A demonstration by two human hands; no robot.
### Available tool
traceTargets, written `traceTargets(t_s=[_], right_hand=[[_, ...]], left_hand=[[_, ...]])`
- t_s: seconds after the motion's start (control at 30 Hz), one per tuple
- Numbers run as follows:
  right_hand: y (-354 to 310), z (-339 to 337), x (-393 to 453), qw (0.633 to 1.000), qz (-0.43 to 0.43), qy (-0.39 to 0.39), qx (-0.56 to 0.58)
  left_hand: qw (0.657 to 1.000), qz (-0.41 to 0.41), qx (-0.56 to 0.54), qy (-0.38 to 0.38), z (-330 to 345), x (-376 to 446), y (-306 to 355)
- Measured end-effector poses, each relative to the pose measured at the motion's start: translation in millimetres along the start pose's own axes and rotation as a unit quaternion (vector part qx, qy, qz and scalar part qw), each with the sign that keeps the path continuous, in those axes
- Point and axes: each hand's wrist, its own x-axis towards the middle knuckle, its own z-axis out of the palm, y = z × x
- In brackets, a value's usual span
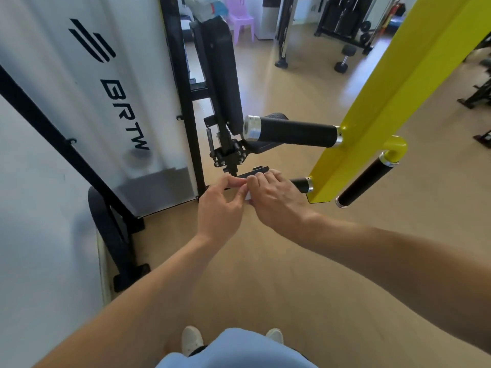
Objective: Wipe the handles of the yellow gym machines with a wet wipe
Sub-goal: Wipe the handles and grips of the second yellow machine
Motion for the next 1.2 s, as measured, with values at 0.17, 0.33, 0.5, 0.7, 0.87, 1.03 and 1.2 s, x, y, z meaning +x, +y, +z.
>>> traceTargets(t_s=[0.17,0.33,0.5,0.7,0.87,1.03,1.2], right_hand=[[39.6,-9.3,-25.4,0.968,0.106,-0.081,-0.213],[22.1,-2.5,-6.9,0.996,0.059,-0.049,-0.037],[21.9,10.2,-6.9,0.998,-0.032,0.056,0.015],[43.2,-9.9,-35.1,0.981,0.086,-0.067,-0.163],[9.2,-3.8,-8.9,0.999,-0.001,-0.022,0.041],[27.5,-9.9,-20.4,0.997,0.048,-0.058,-0.006],[43.1,-23.0,-35.8,0.989,0.042,-0.142,-0.027]], left_hand=[[1.0,-0.002,0.018,0.002,-1.9,4.4,-1.1],[1.0,-0.009,0.001,0.009,0.5,4.4,2.9],[1.0,-0.006,0.024,-0.007,-3.2,2.9,1.7],[1.0,-0.016,0.017,0.0,5.7,-1.8,3.1],[1.0,-0.027,0.001,0.002,2.4,-6.5,7.0],[0.999,-0.037,0.014,0.008,-4.0,-7.2,4.2],[0.998,-0.056,0.009,0.01,-2.2,-5.2,5.4]])
